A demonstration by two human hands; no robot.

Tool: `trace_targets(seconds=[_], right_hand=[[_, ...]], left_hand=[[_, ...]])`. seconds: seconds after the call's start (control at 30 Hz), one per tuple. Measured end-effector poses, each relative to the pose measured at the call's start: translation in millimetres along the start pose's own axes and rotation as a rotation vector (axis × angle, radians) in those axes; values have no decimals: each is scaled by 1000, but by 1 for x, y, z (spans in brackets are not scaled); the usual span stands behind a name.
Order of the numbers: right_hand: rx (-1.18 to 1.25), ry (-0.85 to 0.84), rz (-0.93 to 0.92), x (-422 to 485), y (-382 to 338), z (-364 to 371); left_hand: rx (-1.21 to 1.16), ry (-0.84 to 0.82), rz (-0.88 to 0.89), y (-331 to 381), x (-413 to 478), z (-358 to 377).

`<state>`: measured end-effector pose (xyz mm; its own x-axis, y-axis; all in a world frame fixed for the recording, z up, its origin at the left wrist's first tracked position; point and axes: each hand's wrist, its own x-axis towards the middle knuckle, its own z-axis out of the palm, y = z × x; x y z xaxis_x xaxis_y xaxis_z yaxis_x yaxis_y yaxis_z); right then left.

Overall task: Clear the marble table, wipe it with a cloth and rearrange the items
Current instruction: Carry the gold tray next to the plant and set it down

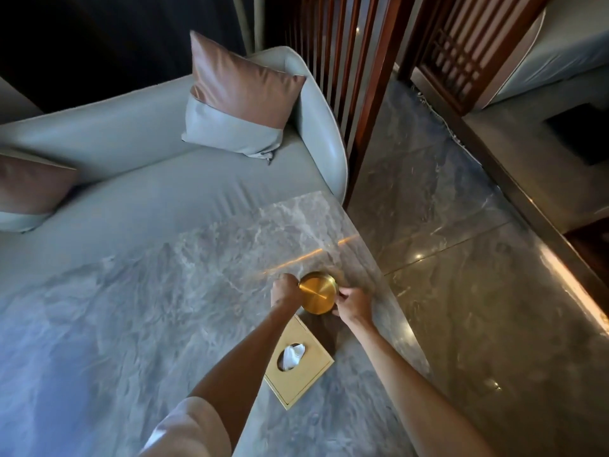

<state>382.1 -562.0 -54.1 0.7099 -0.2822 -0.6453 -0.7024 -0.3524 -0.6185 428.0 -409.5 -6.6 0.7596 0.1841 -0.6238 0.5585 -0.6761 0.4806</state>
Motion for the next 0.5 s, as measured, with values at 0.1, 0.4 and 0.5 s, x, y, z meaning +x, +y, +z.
trace_targets(seconds=[0.1,0.4,0.5], right_hand=[[63,0,-17,-9,-16,-5],[17,-58,-246,-85,-132,36],[-51,-125,-380,-140,-153,88]], left_hand=[[-44,22,23,4,-6,-8],[-416,134,14,-54,-44,-134],[-540,230,-11,-112,-85,-194]])
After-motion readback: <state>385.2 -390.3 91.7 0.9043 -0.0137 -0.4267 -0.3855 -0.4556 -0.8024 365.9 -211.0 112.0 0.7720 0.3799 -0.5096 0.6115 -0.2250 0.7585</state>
